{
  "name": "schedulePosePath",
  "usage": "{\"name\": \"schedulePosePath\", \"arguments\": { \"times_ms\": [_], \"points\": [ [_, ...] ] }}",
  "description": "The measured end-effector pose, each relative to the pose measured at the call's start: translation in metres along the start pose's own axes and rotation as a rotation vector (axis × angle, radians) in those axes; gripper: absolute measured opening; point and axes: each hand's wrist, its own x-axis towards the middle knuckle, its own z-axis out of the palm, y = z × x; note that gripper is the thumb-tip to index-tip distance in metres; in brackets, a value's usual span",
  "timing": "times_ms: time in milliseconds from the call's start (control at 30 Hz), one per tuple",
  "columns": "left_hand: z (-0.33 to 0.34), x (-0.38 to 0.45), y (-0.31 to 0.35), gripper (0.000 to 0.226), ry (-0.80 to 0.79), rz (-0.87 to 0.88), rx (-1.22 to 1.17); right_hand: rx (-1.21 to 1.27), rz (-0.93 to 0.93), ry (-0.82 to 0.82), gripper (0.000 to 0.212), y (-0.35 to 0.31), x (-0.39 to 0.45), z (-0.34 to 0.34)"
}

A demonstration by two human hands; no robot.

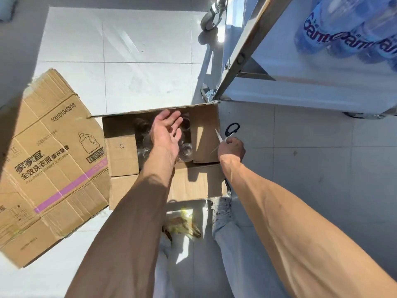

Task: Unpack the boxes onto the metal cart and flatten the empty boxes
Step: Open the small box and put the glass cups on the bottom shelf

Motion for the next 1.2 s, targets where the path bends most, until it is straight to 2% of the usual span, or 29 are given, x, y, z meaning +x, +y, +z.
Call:
{"name": "schedulePosePath", "arguments": {
  "times_ms": [67, 167, 200, 233, 300, 367, 467, 600, 667, 700, 767, 867, 967, 1067, 1200],
  "points": [
    [0.010, 0.005, 0.023, 0.041, -0.012, 0.135, 0.257, -0.041, -0.030, -0.091, 0.013, 0.002, -0.009, 0.006],
    [-0.003, 0.015, 0.051, 0.045, 0.075, 0.374, 1.013, -0.102, -0.060, -0.198, 0.012, 0.002, -0.024, 0.017],
    [-0.015, 0.017, 0.059, 0.044, 0.098, 0.442, 1.196, -0.122, -0.070, -0.223, 0.013, 0.000, -0.029, 0.022],
    [-0.028, 0.020, 0.062, 0.044, 0.102, 0.473, 1.315, -0.132, -0.086, -0.238, 0.014, -0.002, -0.034, 0.027],
    [-0.058, 0.027, 0.060, 0.046, 0.113, 0.440, 1.380, -0.142, -0.137, -0.259, 0.014, -0.010, -0.044, 0.037],
    [-0.088, 0.033, 0.048, 0.041, 0.172, 0.338, 1.288, -0.141, -0.183, -0.318, 0.011, -0.020, -0.058, 0.047],
    [-0.128, 0.025, 0.025, 0.025, 0.249, 0.153, 0.997, -0.023, -0.209, -0.431, 0.016, -0.029, -0.089, 0.065],
    [-0.188, 0.010, 0.017, 0.037, 0.230, -0.081, 0.698, -0.072, -0.244, -0.545, 0.015, -0.042, -0.141, 0.096],
    [-0.209, 0.001, 0.027, 0.032, 0.187, -0.248, 0.445, -0.098, -0.256, -0.611, 0.015, -0.054, -0.165, 0.117],
    [-0.220, -0.003, 0.038, 0.029, 0.219, -0.283, 0.356, -0.111, -0.260, -0.628, 0.015, -0.062, -0.179, 0.130],
    [-0.238, -0.007, 0.056, 0.032, 0.231, -0.310, 0.208, -0.119, -0.256, -0.605, 0.015, -0.076, -0.204, 0.158],
    [-0.261, -0.005, 0.080, 0.043, 0.153, -0.364, -0.004, -0.039, -0.190, -0.524, 0.020, -0.092, -0.233, 0.195],
    [-0.282, -0.001, 0.098, 0.021, 0.164, -0.323, -0.058, -0.003, -0.134, -0.483, 0.027, -0.097, -0.253, 0.226],
    [-0.305, 0.003, 0.109, 0.013, 0.222, -0.298, -0.107, 0.082, -0.084, -0.539, 0.026, -0.102, -0.271, 0.247],
    [-0.320, 0.010, 0.114, 0.009, 0.202, -0.338, -0.092, 0.028, -0.207, -0.599, 0.024, -0.121, -0.281, 0.263]
  ]
}}
